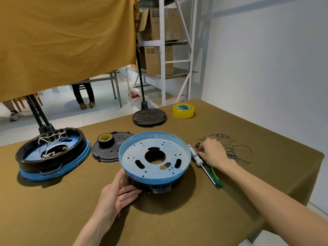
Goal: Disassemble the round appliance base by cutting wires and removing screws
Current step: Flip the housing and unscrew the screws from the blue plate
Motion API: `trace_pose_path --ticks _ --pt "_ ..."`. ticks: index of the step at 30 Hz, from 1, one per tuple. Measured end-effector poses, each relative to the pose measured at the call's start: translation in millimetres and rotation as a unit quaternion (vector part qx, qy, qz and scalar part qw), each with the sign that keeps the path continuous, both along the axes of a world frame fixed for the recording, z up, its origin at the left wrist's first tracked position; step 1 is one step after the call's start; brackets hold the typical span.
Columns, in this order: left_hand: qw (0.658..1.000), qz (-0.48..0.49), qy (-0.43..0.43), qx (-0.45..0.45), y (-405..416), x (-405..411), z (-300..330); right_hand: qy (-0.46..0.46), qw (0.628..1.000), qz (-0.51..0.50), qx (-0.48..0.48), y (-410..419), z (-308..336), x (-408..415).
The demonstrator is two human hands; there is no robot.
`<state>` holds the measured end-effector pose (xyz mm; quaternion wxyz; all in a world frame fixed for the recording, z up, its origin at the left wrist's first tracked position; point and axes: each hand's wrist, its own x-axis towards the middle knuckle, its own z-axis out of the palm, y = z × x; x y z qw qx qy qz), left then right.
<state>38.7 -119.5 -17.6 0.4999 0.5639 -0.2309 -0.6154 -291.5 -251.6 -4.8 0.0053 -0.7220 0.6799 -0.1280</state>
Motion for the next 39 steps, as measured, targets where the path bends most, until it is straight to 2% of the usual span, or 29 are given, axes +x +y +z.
trace_pose_path --ticks 4,7,9,12,16,18,20,24,29,33,39 --pt "1.0 -0.007 0.02 -0.001 -1.3 1.5 -0.4 -0.009 0.999 -0.039 -0.034 3.1 6.1 1.1" --pt "1.0 -0.014 0.015 -0.003 -3.1 1.1 -3.0 -0.116 0.991 -0.047 -0.043 9.7 16.3 0.7" --pt "1.0 -0.024 -0.004 -0.007 -3.6 -0.8 -3.9 -0.205 0.976 -0.011 -0.067 18.0 25.5 8.0" --pt "0.999 -0.031 -0.017 -0.009 -4.5 -1.0 -5.9 -0.284 0.954 0.054 -0.077 33.5 44.3 32.5" --pt "0.999 -0.025 -0.019 -0.015 -3.6 0.0 -8.1 -0.406 0.9 0.155 0.029 54.1 63.9 69.8" --pt "0.999 -0.03 -0.024 -0.024 -3.0 -0.4 -8.6 -0.437 0.869 0.212 0.096 63.9 67.2 89.7" --pt "0.998 -0.042 -0.03 -0.034 -3.1 0.4 -9.2 -0.432 0.853 0.256 0.143 70.4 65.6 109.8" --pt "0.995 -0.073 -0.046 -0.052 -3.1 2.1 -10.1 -0.375 0.858 0.298 0.182 68.2 59.8 137.1" --pt "0.989 -0.097 -0.087 -0.063 -4.3 2.0 -14.4 -0.362 0.848 0.286 0.262 59.1 55.8 145.2" --pt "0.983 -0.108 -0.124 -0.075 -5.6 1.9 -18.1 -0.398 0.815 0.276 0.317 56.0 54.0 144.6" --pt "0.978 -0.112 -0.149 -0.089 -4.1 1.3 -20.5 -0.411 0.8 0.264 0.348 56.4 51.2 140.7"
